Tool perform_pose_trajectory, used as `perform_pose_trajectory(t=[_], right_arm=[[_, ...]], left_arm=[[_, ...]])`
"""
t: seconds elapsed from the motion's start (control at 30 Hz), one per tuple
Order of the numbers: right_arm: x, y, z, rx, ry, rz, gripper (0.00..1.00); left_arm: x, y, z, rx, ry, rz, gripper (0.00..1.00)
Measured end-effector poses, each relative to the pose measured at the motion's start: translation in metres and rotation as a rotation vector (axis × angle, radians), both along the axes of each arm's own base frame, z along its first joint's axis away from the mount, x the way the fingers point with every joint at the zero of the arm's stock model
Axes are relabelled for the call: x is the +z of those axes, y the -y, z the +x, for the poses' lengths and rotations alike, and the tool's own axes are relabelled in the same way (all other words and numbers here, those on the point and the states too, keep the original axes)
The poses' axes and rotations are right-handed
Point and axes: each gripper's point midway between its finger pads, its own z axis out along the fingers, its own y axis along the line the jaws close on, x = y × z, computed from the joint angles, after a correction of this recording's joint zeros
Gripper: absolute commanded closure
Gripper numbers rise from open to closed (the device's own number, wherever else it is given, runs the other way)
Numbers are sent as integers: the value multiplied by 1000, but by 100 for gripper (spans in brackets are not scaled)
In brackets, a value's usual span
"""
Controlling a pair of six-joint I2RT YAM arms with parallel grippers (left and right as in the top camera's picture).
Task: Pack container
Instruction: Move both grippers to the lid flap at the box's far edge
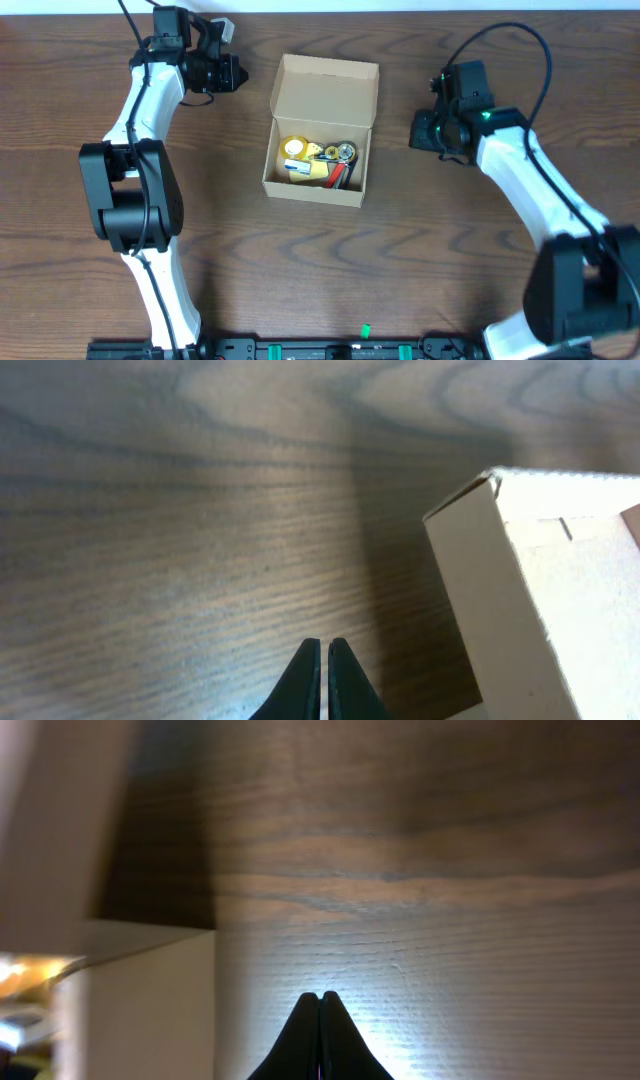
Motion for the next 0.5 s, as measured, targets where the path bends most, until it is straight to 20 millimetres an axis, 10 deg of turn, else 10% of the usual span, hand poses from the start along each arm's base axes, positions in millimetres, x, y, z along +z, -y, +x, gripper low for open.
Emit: perform_pose_trajectory(t=[0.23, 0.5], right_arm=[[-20, -31, 27, 5, 24, 178, 99], [17, -51, 75, 24, 266, 288, 99]], left_arm=[[-7, 1, -14, -12, -65, 3, 94], [-8, 1, -17, -21, -73, 4, 95]])
